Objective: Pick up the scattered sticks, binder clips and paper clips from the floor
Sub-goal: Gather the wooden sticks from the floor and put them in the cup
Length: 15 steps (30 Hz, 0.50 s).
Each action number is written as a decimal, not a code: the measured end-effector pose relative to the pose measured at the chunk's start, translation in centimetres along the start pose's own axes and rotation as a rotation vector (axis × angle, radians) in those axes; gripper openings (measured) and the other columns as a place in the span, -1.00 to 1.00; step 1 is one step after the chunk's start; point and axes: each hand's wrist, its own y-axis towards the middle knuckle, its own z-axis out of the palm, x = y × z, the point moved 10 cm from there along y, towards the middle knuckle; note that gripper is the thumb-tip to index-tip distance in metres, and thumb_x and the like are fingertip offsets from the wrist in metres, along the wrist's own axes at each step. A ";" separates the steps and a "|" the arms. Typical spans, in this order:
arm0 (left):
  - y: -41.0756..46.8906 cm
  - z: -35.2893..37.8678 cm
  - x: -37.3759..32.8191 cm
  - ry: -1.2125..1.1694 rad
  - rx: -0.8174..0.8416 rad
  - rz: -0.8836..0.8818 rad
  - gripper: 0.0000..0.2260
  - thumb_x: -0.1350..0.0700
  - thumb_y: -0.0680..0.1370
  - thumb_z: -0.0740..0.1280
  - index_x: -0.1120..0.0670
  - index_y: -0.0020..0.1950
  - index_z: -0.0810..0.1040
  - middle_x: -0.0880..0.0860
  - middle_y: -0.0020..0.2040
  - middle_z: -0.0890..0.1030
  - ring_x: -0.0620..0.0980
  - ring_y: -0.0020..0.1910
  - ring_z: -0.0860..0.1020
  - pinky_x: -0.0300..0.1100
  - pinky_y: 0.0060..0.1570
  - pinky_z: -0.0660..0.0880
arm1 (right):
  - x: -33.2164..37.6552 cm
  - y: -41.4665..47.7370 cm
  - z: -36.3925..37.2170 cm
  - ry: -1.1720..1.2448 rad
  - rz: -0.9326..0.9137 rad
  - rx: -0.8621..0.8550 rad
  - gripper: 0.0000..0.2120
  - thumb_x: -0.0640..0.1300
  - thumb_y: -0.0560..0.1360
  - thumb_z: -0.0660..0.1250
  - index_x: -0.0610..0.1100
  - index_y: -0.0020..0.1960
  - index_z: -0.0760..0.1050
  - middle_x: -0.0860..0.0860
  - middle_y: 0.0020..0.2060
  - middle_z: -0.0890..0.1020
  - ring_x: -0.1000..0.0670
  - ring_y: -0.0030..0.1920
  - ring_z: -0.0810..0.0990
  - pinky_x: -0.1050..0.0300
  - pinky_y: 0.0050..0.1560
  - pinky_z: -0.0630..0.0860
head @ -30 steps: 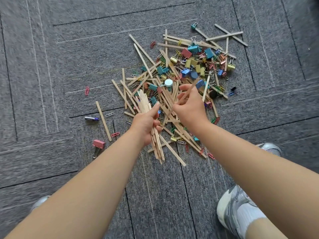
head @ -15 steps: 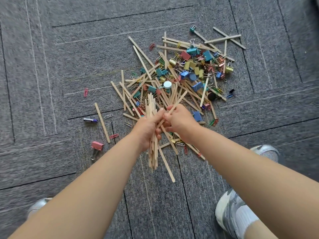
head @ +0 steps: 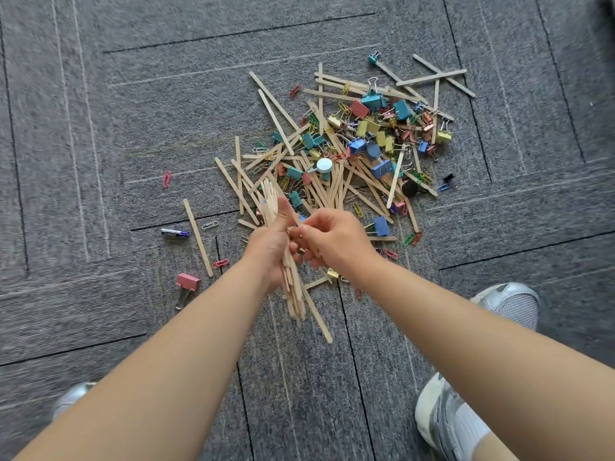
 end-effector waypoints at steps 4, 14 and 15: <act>-0.1 -1.4 0.3 0.015 -0.024 0.013 -0.56 -0.16 0.34 0.44 0.21 -0.08 0.53 -0.01 -0.45 0.43 -0.13 -0.56 0.32 -0.31 -0.55 0.38 | -0.1 0.2 1.4 -0.185 -0.007 0.131 -0.85 -0.17 0.50 0.38 -0.25 -0.18 0.58 -0.02 -0.40 0.60 0.07 -0.45 0.50 0.15 -0.42 0.47; -0.1 -4.1 -1.4 0.035 -0.311 0.126 -0.76 -0.03 0.48 0.41 0.13 -0.21 0.52 0.02 -0.38 0.51 -0.10 -0.52 0.41 -0.24 -0.53 0.40 | 0.1 2.4 -4.5 -0.660 0.057 -0.414 -0.59 0.07 0.54 0.25 -0.20 0.23 0.36 -0.13 0.14 0.42 -0.09 0.09 0.42 0.09 -0.03 0.41; 0.0 -4.4 -1.4 0.037 -0.334 0.113 -0.75 -0.05 0.47 0.42 0.12 -0.21 0.52 0.01 -0.37 0.52 -0.08 -0.49 0.43 -0.21 -0.49 0.42 | -0.5 3.2 -4.5 -0.731 0.136 -0.371 -0.43 0.16 0.51 0.28 -0.22 0.32 0.27 -0.17 0.23 0.37 -0.13 0.21 0.38 0.03 0.10 0.40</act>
